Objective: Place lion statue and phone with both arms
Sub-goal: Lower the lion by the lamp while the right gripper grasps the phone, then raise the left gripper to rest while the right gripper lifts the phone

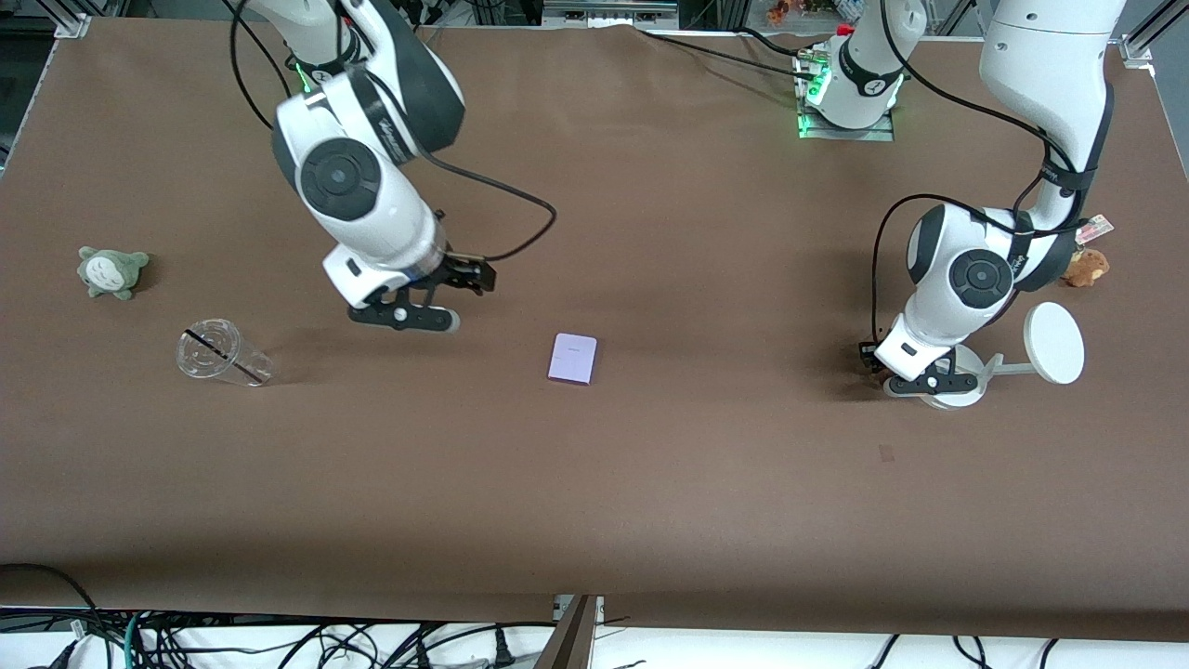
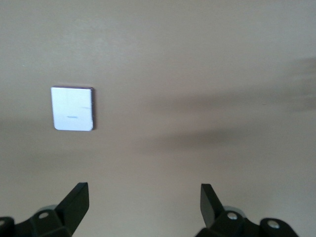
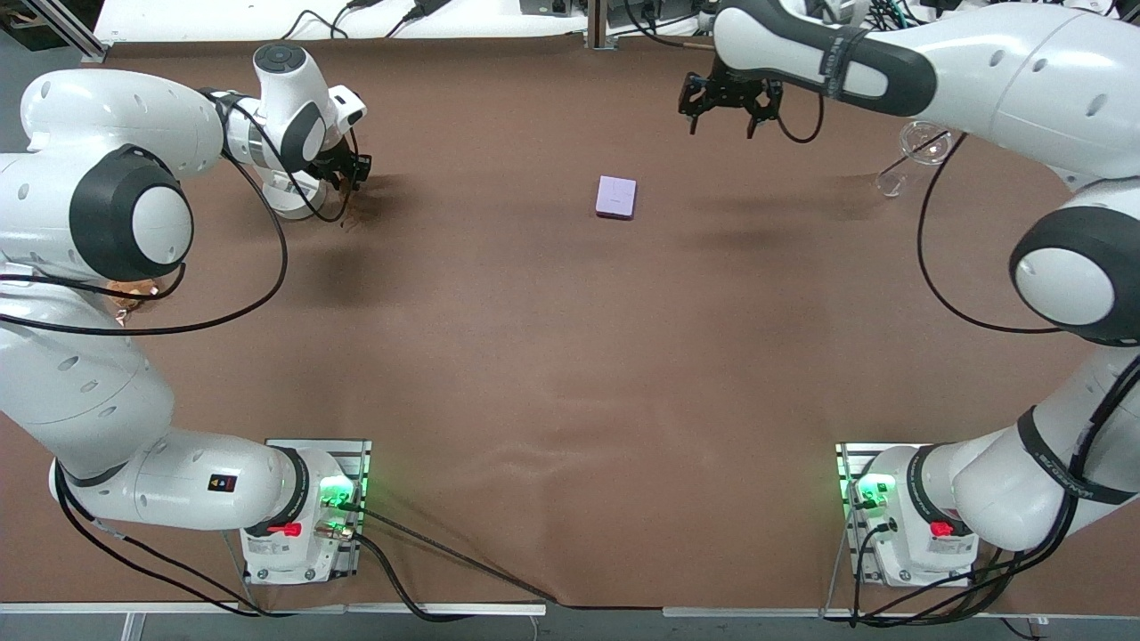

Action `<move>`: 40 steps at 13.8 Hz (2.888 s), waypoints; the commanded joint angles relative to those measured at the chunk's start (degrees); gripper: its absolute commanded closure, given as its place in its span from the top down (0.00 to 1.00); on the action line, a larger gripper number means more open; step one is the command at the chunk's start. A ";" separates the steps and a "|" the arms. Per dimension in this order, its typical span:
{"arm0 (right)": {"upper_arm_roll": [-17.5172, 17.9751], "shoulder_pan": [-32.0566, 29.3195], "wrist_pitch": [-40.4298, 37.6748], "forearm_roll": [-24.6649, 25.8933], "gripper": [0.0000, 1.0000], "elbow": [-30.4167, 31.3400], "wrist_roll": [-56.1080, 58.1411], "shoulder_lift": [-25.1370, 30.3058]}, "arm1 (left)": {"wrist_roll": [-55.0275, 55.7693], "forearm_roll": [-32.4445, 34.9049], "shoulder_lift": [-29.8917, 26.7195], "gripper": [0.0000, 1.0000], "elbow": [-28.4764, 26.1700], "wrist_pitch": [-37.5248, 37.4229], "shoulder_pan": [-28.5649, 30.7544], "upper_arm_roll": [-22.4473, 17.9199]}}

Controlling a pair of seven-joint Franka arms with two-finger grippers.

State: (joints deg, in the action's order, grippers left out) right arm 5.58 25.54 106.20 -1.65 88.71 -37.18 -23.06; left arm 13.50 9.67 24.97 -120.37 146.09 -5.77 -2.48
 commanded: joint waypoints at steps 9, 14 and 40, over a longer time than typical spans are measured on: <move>-0.48 6.36 22.28 -0.28 1.00 -5.04 -5.97 -16.30 | -1.28 -0.88 -0.62 0.63 -1.10 1.30 0.32 0.11; -0.66 7.60 27.83 -0.11 1.00 -5.91 -6.06 -20.52 | -0.58 -0.88 -1.06 1.00 -0.31 0.43 0.15 0.11; -3.56 11.64 31.18 1.74 0.66 -13.30 -10.81 -31.78 | -6.73 -10.90 -20.93 1.00 27.03 -52.13 5.77 -2.17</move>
State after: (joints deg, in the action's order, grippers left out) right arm 2.77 36.39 136.93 -0.72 77.06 -47.34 -53.54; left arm 8.18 0.05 3.52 -94.68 95.59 -0.05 -4.73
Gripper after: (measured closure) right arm 0.141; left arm 0.000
